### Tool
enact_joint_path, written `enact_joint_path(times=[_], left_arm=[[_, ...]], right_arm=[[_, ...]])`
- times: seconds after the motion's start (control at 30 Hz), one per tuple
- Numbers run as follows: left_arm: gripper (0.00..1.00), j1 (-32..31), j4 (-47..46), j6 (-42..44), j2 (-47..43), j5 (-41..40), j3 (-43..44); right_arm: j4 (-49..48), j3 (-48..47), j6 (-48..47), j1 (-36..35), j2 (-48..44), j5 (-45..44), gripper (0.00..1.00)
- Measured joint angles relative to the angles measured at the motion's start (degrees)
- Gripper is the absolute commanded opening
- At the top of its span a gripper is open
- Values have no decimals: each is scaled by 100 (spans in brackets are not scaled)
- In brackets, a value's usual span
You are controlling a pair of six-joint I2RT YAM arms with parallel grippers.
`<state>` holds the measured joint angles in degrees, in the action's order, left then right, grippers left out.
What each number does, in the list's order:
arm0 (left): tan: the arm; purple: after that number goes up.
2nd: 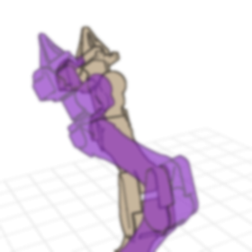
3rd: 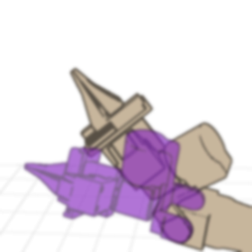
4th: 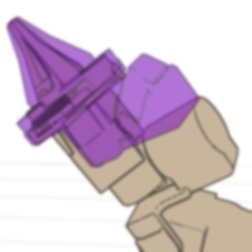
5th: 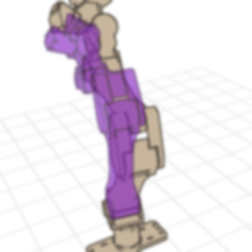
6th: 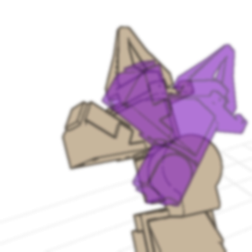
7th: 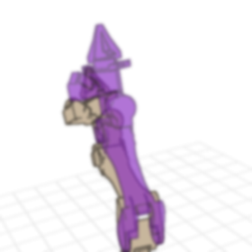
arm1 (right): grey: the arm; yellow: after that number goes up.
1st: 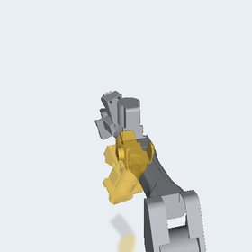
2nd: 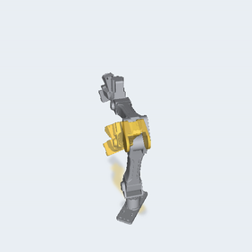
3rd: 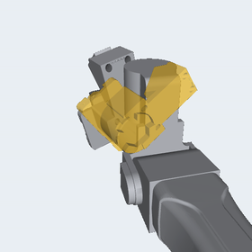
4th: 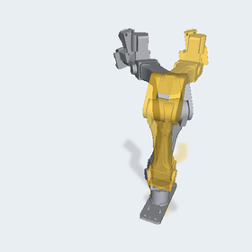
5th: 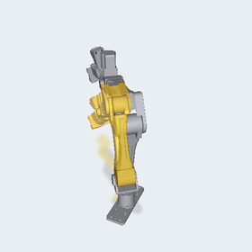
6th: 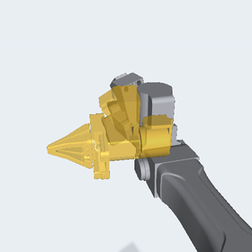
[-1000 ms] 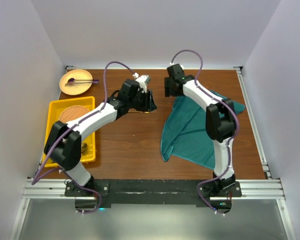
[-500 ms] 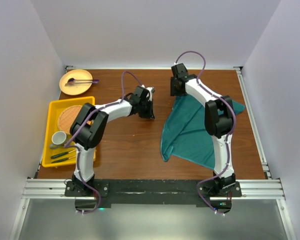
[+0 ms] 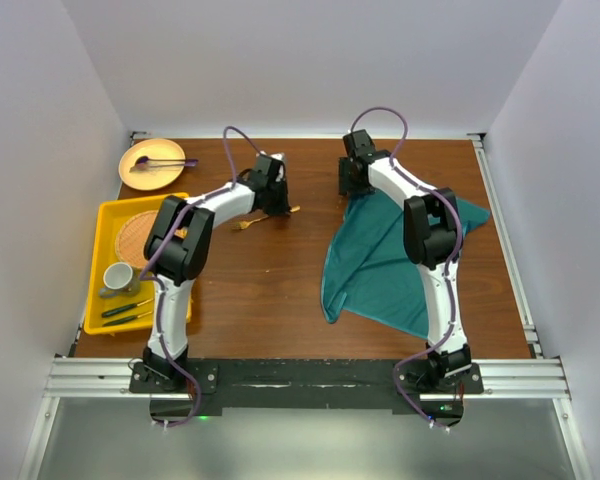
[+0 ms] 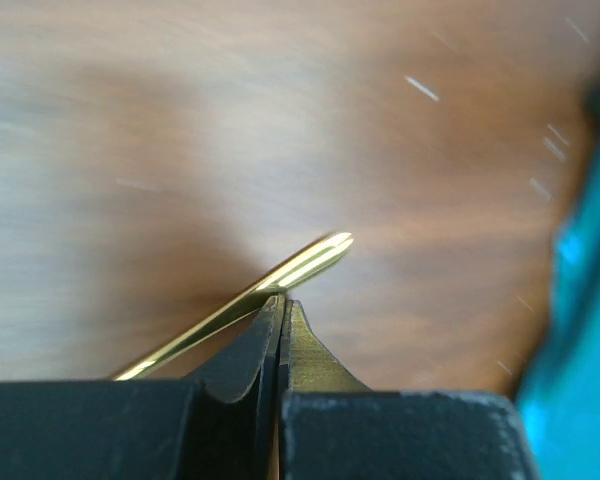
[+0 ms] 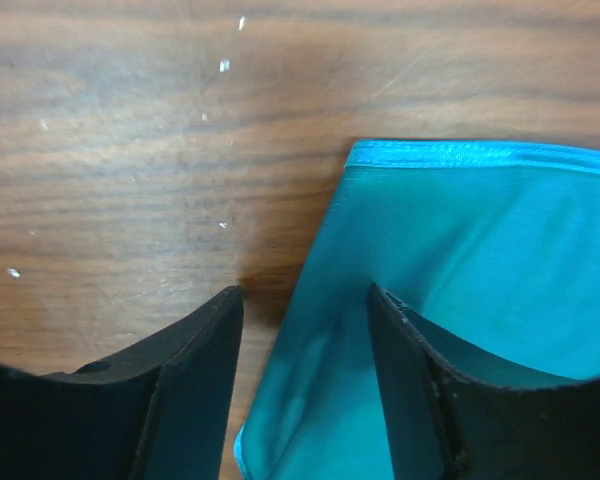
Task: Fold the napkin, place the utensils inside, and roll it up
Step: Flatten the napkin out
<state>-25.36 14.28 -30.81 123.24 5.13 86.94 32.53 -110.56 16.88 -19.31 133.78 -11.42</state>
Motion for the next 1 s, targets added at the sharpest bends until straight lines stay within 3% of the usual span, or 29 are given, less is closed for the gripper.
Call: enact_joint_path(times=[0.07, 0.13, 0.17, 0.23, 0.27, 0.33, 0.37, 0.5, 0.6, 0.67, 0.83, 1.0], left_arm=[[0, 188, 127, 2, 20, -234, 94], [0, 358, 286, 39, 28, -551, 192], [2, 424, 369, 61, 28, -706, 227], [11, 522, 479, 118, 7, -931, 251], [21, 546, 544, 155, -15, -1001, 249], [29, 546, 581, 262, -109, -933, 186], [37, 531, 522, 297, -212, -826, 72], [49, 461, 343, 326, -826, -205, -426], [59, 380, 107, 297, -1051, 140, -433], [61, 313, -55, 275, -1040, 302, -334], [62, 46, -131, 302, -555, 188, 275], [64, -382, -199, 549, 282, -461, 1047]], right_arm=[[-15, 0, -2, 0, 52, 13, 47], [-83, 0, 7, -4, 55, 79, 31], [-101, -4, 11, -13, 63, 116, 16], [-118, -76, 15, -13, 101, 273, 5], [-144, -138, 63, -11, 142, 444, 3], [-267, -195, 166, -15, 186, 975, 2], [-319, -190, 236, -17, 186, 1340, 9], [-833, 66, 710, -57, 50, 2804, 81], [-802, 70, 684, -79, -37, 3250, 89], [-629, 63, 551, -87, -138, 3139, 89], [-258, 363, 385, 295, -748, 2094, 89], [-251, 649, 313, 1493, -1217, 815, 89]])
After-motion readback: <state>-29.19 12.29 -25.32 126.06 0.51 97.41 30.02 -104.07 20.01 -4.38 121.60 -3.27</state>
